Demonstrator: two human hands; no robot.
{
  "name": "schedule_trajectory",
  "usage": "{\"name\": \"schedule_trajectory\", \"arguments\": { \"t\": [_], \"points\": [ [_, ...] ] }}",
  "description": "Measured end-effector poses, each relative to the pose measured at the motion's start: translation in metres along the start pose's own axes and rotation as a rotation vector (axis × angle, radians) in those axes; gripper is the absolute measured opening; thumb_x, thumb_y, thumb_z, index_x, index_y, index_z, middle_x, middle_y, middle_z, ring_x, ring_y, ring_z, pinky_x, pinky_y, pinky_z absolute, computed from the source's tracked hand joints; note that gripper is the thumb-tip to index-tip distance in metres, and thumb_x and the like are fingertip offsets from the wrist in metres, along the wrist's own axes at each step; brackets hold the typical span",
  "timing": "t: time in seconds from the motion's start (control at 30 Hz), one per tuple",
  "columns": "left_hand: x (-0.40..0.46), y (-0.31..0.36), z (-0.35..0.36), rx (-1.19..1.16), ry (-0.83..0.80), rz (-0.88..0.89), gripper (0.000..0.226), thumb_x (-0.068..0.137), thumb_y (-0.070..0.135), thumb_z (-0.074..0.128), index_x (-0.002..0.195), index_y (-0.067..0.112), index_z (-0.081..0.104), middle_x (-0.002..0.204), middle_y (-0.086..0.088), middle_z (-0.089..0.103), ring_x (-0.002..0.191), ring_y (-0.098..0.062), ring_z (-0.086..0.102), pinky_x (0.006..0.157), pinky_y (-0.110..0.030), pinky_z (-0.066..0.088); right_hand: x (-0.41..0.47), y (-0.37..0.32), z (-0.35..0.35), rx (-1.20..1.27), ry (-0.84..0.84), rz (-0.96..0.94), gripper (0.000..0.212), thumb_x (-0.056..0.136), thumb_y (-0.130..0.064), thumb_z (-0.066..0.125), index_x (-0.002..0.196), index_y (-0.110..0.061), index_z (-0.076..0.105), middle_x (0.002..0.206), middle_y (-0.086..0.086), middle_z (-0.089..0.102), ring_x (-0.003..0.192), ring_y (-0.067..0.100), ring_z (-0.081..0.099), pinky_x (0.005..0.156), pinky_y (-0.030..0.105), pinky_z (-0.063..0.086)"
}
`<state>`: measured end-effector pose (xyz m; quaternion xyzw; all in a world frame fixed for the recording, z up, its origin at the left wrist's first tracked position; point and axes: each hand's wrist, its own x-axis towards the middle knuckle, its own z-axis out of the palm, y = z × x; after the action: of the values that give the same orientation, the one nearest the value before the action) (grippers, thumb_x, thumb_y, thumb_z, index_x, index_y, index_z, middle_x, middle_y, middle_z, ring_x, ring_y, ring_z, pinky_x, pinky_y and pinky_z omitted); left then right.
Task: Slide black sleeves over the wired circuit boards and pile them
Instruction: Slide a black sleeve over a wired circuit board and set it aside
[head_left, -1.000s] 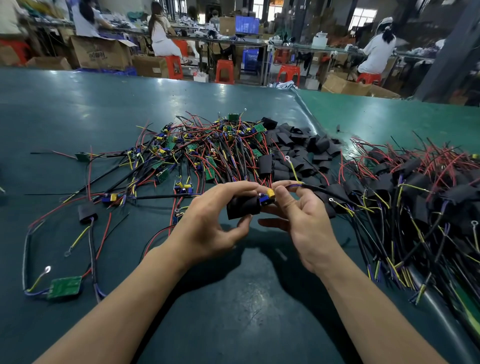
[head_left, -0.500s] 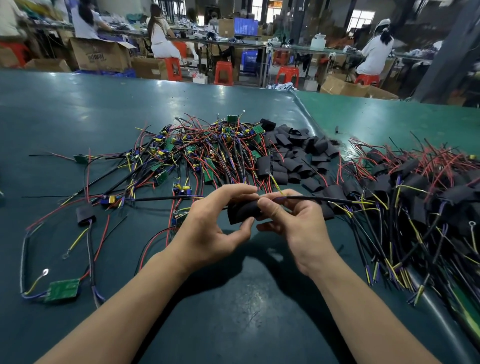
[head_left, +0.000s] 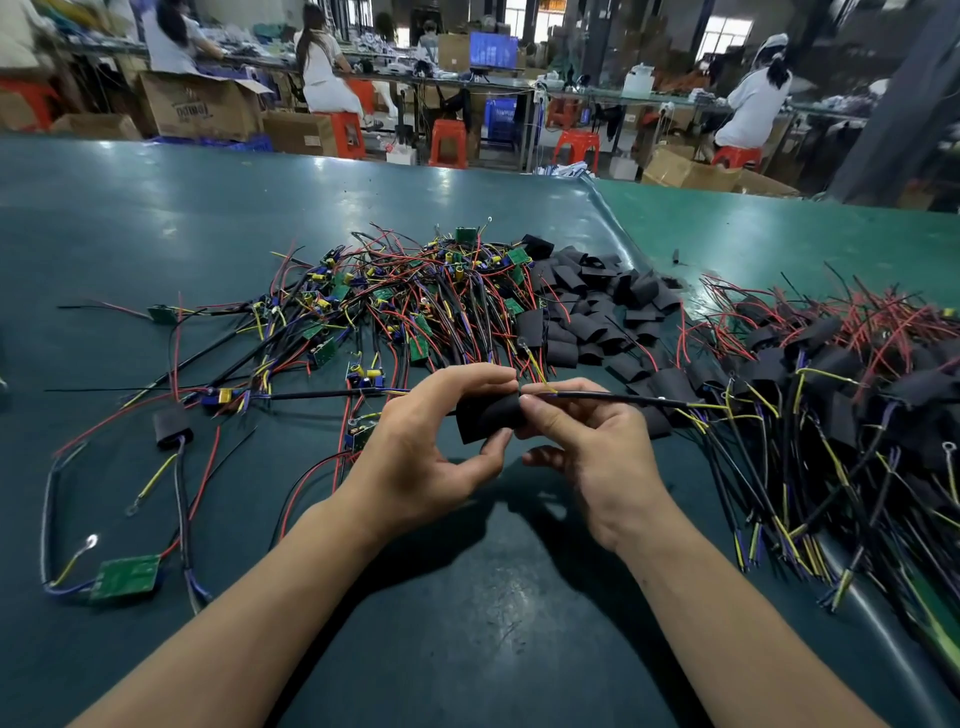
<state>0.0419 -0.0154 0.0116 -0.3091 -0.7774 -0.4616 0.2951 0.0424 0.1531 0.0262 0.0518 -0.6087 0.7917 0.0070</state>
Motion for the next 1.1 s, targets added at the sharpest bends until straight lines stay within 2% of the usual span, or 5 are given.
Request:
{"name": "schedule_trajectory", "arguments": {
  "t": [0.33,0.5,0.67,0.97,1.1],
  "points": [
    [0.002,0.002,-0.003,0.047,-0.039,0.069,0.052,0.076,-0.001,0.077,0.124,0.007,0.059,0.12,-0.002,0.067,0.114,-0.012,0.064,0.098,-0.032,0.051,0.0,0.004,0.002,-0.193,-0.192,0.129,0.034,0.075,-0.044,0.072,0.076,-0.011,0.066,0.056,0.002,0.057,0.04,0.013,0.046,0.038,0.023,0.042],
    [0.006,0.001,-0.006,0.247,0.097,0.152,0.04,0.078,0.009,0.078,0.115,0.0,0.065,0.114,-0.007,0.066,0.107,-0.024,0.061,0.097,-0.036,0.047,0.007,-0.004,-0.008,-0.233,0.182,-0.206,0.024,0.09,-0.023,0.069,0.071,-0.012,0.059,0.053,0.0,0.059,0.038,0.011,0.047,0.036,0.02,0.039],
    [0.004,-0.004,-0.008,0.414,0.147,-0.008,0.031,0.082,0.018,0.07,0.111,0.008,0.067,0.104,-0.002,0.067,0.1,-0.026,0.059,0.091,-0.043,0.047,0.027,-0.028,-0.051,0.065,0.66,-0.133,0.018,0.103,-0.022,0.05,0.104,-0.005,0.054,0.087,0.007,0.067,0.042,0.013,0.061,0.037,0.023,0.048],
    [0.002,-0.024,-0.028,0.894,-0.052,-0.663,0.038,0.085,0.047,0.064,0.112,0.02,0.065,0.112,-0.006,0.059,0.11,-0.031,0.045,0.088,-0.042,0.039,0.027,-0.02,-0.054,0.067,0.602,0.127,0.007,0.095,-0.014,0.056,0.099,-0.012,0.061,0.081,0.004,0.064,0.042,0.01,0.057,0.039,0.019,0.046],
    [-0.002,-0.029,-0.028,0.788,-0.049,-0.579,0.021,0.091,0.027,0.063,0.105,0.014,0.071,0.103,-0.007,0.064,0.106,-0.029,0.047,0.088,-0.036,0.039,0.027,-0.015,-0.05,-0.014,0.575,0.147,0.008,0.095,-0.013,0.057,0.088,-0.017,0.057,0.089,0.003,0.058,0.052,0.013,0.059,0.039,0.02,0.047]
  ]
}}
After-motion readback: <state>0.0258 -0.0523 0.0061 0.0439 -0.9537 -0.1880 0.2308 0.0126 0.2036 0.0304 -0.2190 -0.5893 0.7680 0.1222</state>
